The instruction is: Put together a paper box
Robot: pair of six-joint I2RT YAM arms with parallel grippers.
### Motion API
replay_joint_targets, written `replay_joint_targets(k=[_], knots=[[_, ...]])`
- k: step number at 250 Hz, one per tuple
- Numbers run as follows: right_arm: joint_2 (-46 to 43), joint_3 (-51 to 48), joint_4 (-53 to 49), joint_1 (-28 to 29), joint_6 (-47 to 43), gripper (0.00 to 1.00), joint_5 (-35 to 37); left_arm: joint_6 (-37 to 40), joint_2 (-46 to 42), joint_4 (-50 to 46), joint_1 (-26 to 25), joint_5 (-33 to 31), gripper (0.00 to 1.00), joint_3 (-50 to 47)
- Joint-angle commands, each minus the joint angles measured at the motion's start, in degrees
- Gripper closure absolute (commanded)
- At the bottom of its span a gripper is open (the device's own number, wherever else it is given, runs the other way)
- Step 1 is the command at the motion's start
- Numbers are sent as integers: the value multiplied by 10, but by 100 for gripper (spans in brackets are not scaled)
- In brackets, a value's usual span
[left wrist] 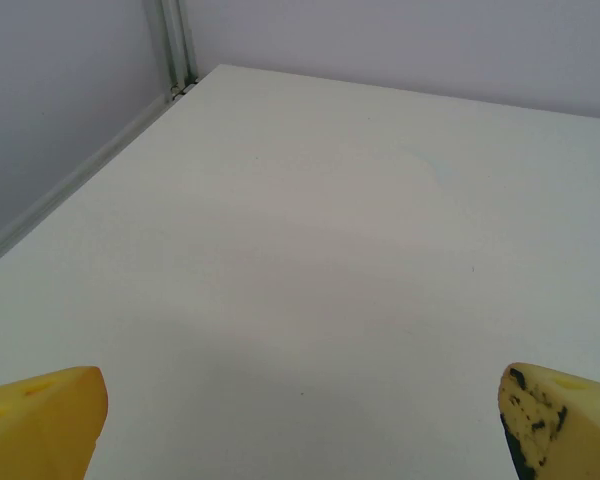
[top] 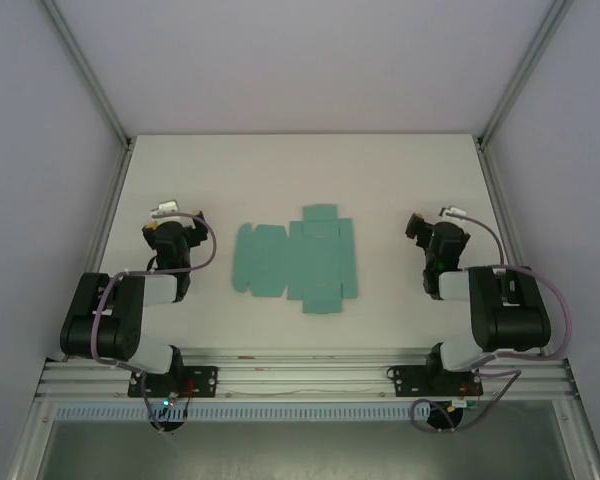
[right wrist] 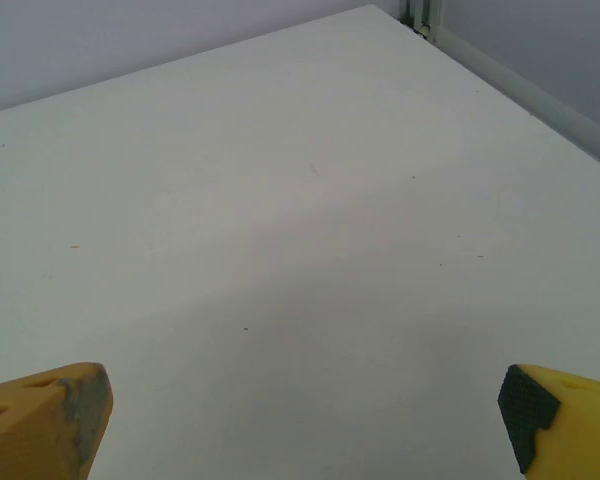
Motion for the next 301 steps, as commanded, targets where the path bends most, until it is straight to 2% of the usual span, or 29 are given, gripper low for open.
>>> replay_joint_targets(k=[1, 191, 205, 225, 301], knots=[[-8, 6, -1, -1, 5, 0, 0, 10, 0, 19, 6, 5, 0, -5], [-8, 7, -1, -1, 6, 0, 0, 12, 0, 18, 5, 6, 0, -4], [-7, 7, -1, -1, 6, 0, 0, 20, 2, 11, 5, 27, 0, 2], [-8, 7, -2, -1, 6, 0, -1, 55, 10, -20, 6, 111, 0, 24], [-9, 5, 3, -1, 5, 1, 1, 52, 8, -24, 8, 113, 0, 25]])
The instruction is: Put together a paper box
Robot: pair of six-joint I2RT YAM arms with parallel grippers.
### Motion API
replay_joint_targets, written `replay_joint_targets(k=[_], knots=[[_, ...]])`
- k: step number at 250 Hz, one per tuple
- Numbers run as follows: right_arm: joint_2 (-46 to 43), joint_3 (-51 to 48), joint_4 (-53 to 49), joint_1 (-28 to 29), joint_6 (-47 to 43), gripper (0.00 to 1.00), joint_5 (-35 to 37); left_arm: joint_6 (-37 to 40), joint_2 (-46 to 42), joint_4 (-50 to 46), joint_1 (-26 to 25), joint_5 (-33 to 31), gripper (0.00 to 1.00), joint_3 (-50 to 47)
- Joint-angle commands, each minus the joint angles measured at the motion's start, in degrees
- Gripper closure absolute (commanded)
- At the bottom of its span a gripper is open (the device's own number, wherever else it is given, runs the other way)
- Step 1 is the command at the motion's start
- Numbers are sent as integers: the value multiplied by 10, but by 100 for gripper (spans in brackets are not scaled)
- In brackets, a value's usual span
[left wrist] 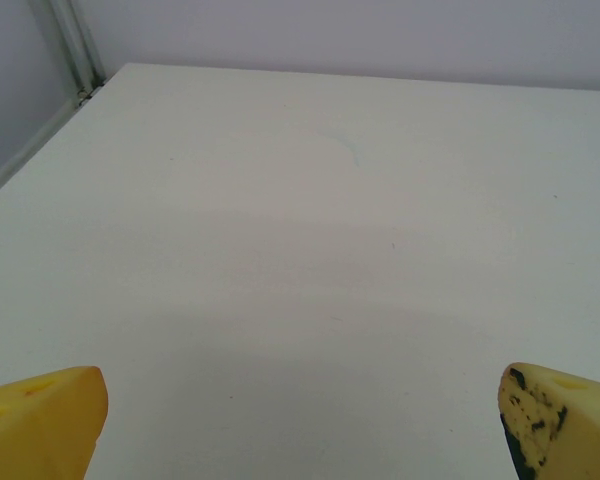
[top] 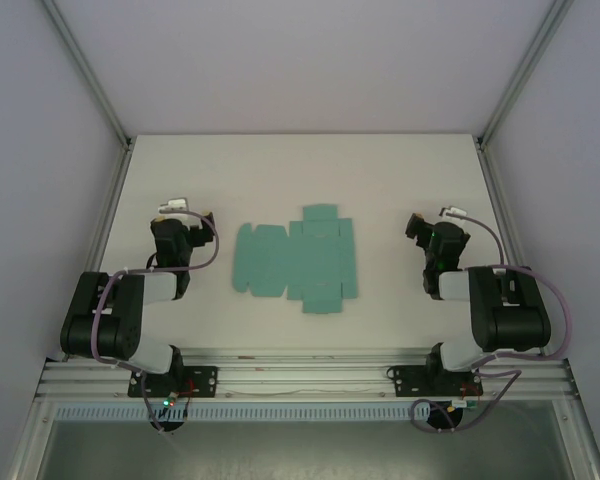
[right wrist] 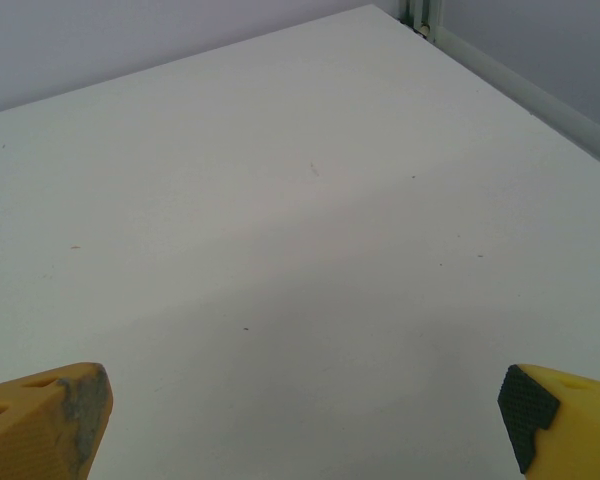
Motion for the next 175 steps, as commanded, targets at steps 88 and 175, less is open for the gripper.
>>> replay_joint_targets(k=[88, 175], knots=[[-193, 95, -313, 51, 60, 0, 48, -110, -147, -284, 0, -5, 0, 114], [-156, 223, -522, 236, 257, 34, -120, -229, -164, -471, -60, 129, 0, 151]])
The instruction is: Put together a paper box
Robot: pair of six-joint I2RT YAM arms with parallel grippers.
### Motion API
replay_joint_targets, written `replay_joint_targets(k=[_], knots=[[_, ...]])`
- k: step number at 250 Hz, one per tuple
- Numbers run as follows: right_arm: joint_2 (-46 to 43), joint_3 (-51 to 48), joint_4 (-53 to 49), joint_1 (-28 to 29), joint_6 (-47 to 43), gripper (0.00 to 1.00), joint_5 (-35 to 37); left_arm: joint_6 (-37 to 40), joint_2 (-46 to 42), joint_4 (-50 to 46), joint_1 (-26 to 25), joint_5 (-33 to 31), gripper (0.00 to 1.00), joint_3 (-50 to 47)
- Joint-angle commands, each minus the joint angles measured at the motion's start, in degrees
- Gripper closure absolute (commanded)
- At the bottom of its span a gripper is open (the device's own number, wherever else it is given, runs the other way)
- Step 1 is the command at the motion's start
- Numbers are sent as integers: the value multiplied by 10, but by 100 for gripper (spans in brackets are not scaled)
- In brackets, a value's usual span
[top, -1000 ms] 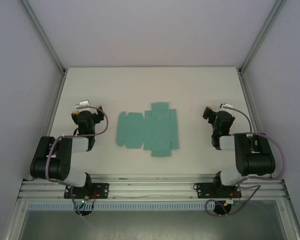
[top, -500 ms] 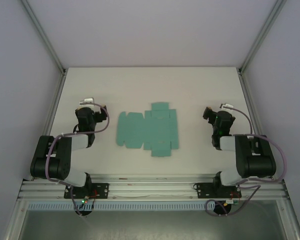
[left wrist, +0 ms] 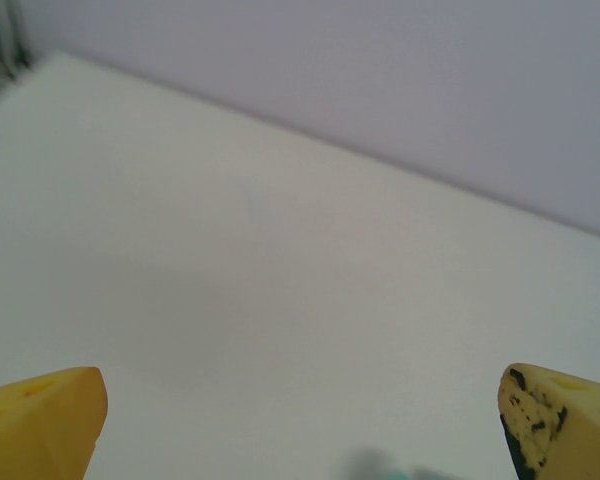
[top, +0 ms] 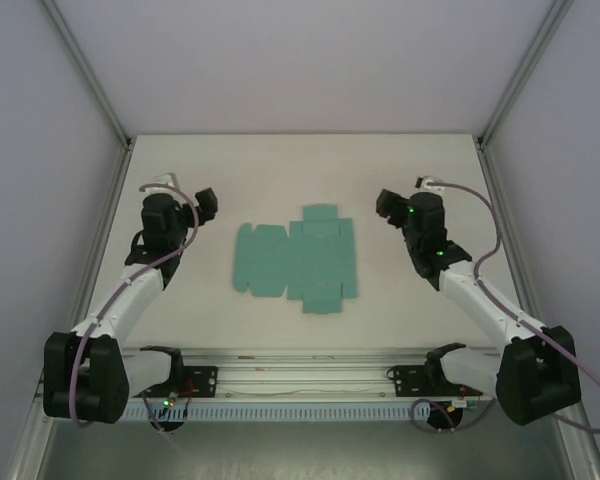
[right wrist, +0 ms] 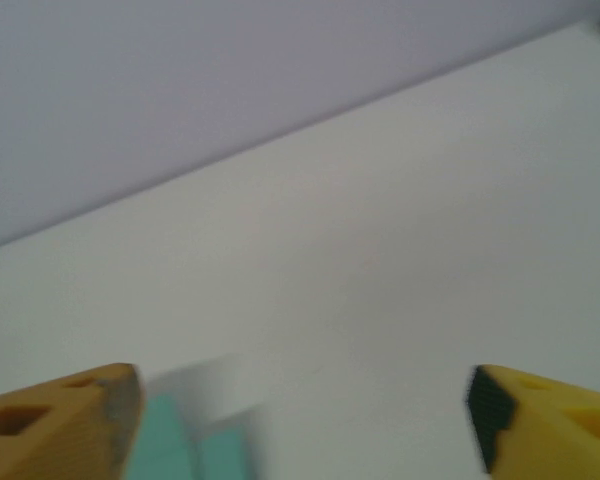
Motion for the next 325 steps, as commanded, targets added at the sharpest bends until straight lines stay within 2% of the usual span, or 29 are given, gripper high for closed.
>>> replay_joint_targets(k=[1, 26, 42, 62, 84, 115, 165, 198, 266, 289, 325], knots=[[51, 21, -91, 40, 99, 34, -107, -45, 22, -104, -30, 64, 0, 5], [121, 44, -100, 69, 134, 46, -165, -44, 54, -121, -42, 98, 0, 6], [157, 39, -69, 76, 155, 53, -194, -50, 71, -113, -43, 105, 0, -2], [203, 32, -30, 77, 172, 57, -228, -53, 89, -99, -43, 123, 0, -9], [253, 37, -27, 77, 168, 62, -229, -53, 112, -90, -43, 154, 0, -8], [305, 37, -35, 74, 173, 63, -194, -52, 147, -76, -43, 195, 0, -5], [363, 28, -24, 68, 178, 66, -188, -53, 183, -39, -43, 277, 0, -10], [380, 24, -9, 66, 188, 66, -189, -72, 202, 20, -43, 336, 1, -26], [375, 8, 15, 56, 181, 66, -207, -100, 238, 93, -43, 378, 23, -44], [372, 0, 29, 52, 173, 66, -217, -114, 240, 122, -43, 385, 39, -46], [357, -17, 60, 38, 154, 65, -245, -107, 229, 111, -42, 368, 64, -34]])
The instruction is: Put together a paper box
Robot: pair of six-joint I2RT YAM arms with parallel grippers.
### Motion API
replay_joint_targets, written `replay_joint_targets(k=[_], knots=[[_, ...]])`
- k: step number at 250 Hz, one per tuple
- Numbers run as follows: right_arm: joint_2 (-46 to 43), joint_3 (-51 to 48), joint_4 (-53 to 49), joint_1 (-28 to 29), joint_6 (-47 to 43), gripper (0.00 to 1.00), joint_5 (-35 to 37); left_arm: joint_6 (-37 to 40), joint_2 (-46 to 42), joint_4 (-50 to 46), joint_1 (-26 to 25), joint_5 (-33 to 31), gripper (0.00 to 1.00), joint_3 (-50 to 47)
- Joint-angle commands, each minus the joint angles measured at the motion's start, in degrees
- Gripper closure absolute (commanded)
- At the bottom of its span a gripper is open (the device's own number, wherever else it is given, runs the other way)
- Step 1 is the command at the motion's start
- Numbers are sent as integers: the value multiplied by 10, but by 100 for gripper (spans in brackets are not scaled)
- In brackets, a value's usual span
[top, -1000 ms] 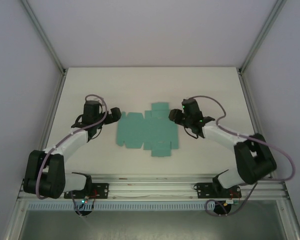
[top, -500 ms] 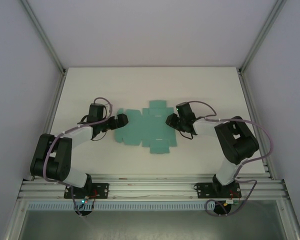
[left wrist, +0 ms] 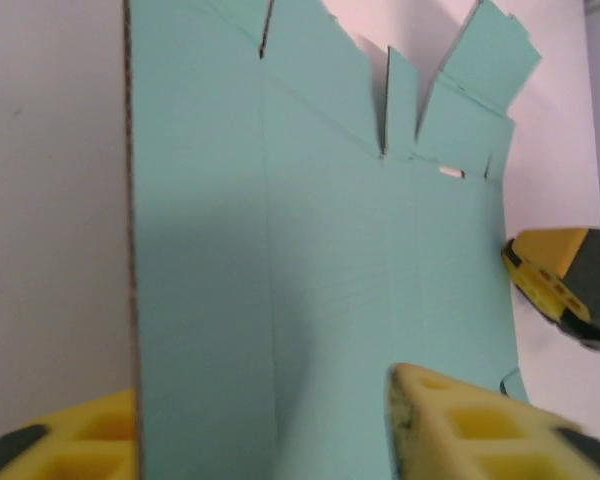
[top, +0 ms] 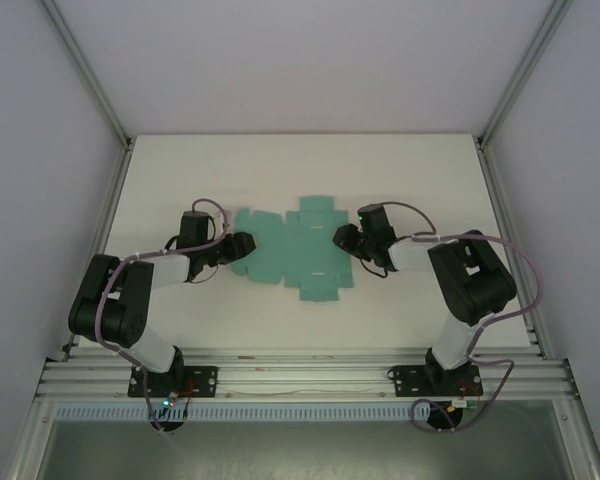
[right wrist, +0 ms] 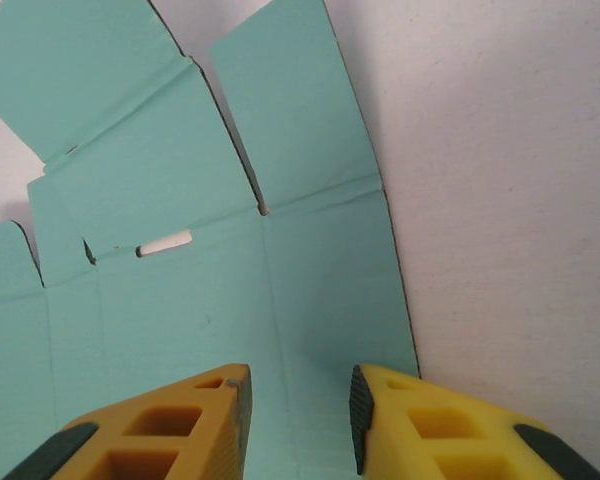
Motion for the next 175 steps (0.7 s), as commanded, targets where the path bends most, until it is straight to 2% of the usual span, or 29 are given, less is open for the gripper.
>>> replay_joint_targets(k=[1, 20, 48, 67, 92, 114, 141, 175], knots=[[15, -37, -52, -13, -18, 65, -17, 0, -9, 33, -4, 13, 65, 8], [3, -39, -49, -23, -30, 64, -34, -1, -18, 33, -4, 14, 82, 11], [-25, -34, -58, -35, -60, 61, -46, -5, -31, 36, -4, 18, 100, 14], [-57, -25, -82, -42, -84, 57, -47, -7, -48, 45, -3, 24, 100, 11], [-112, -17, -110, -51, -107, 45, -45, -14, -82, 57, -3, 41, 100, 13], [-166, -15, -134, -61, -125, 27, -48, -38, -127, 79, -3, 57, 100, 15], [-241, -25, -132, -78, -141, 13, -73, -59, -195, 89, -1, 66, 100, 22], [-325, -39, -110, -106, -132, 5, -136, -93, -280, 85, 1, 71, 100, 31]])
